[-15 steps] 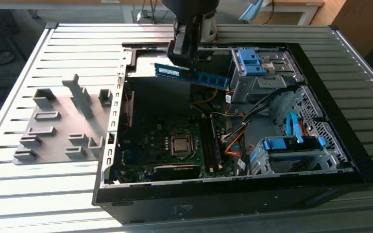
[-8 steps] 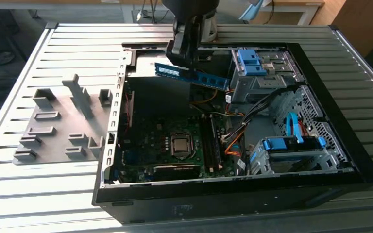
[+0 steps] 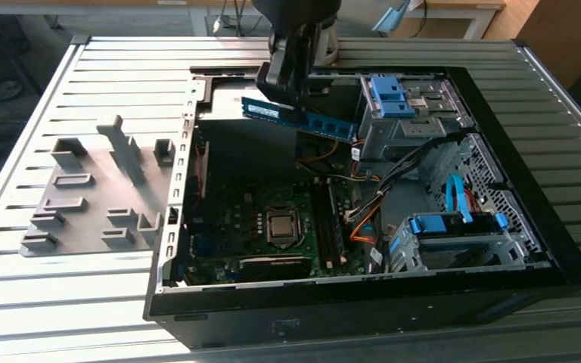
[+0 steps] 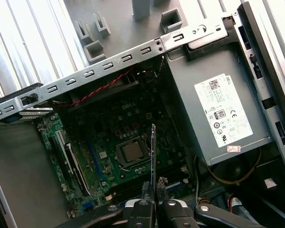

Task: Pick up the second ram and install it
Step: 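Insert the second ram into the second slot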

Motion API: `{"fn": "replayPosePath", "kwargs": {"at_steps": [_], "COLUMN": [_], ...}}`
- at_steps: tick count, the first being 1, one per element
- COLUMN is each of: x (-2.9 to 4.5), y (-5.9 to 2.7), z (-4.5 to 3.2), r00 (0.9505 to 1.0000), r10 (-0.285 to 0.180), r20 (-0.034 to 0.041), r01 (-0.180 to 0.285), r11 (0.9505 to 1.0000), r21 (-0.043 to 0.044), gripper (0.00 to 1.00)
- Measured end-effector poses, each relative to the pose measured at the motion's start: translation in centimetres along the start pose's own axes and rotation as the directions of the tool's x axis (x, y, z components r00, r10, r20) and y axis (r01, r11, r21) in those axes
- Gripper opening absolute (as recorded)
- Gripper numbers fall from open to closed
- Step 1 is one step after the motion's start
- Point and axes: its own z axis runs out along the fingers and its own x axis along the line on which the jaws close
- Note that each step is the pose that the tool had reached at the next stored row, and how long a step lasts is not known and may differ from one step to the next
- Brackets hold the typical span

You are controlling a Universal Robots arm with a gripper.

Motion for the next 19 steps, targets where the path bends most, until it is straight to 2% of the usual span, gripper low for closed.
{"fn": "replayPosePath", "kwargs": {"at_steps": [19], "x": [0.00], "y": [0.00], "z": [0.02], "r00": [0.9982], "r10": [0.061], "r20": [-0.0007], "r01": [-0.061], "r11": [0.9982], "r21": [-0.0014], "gripper": [0.14]}}
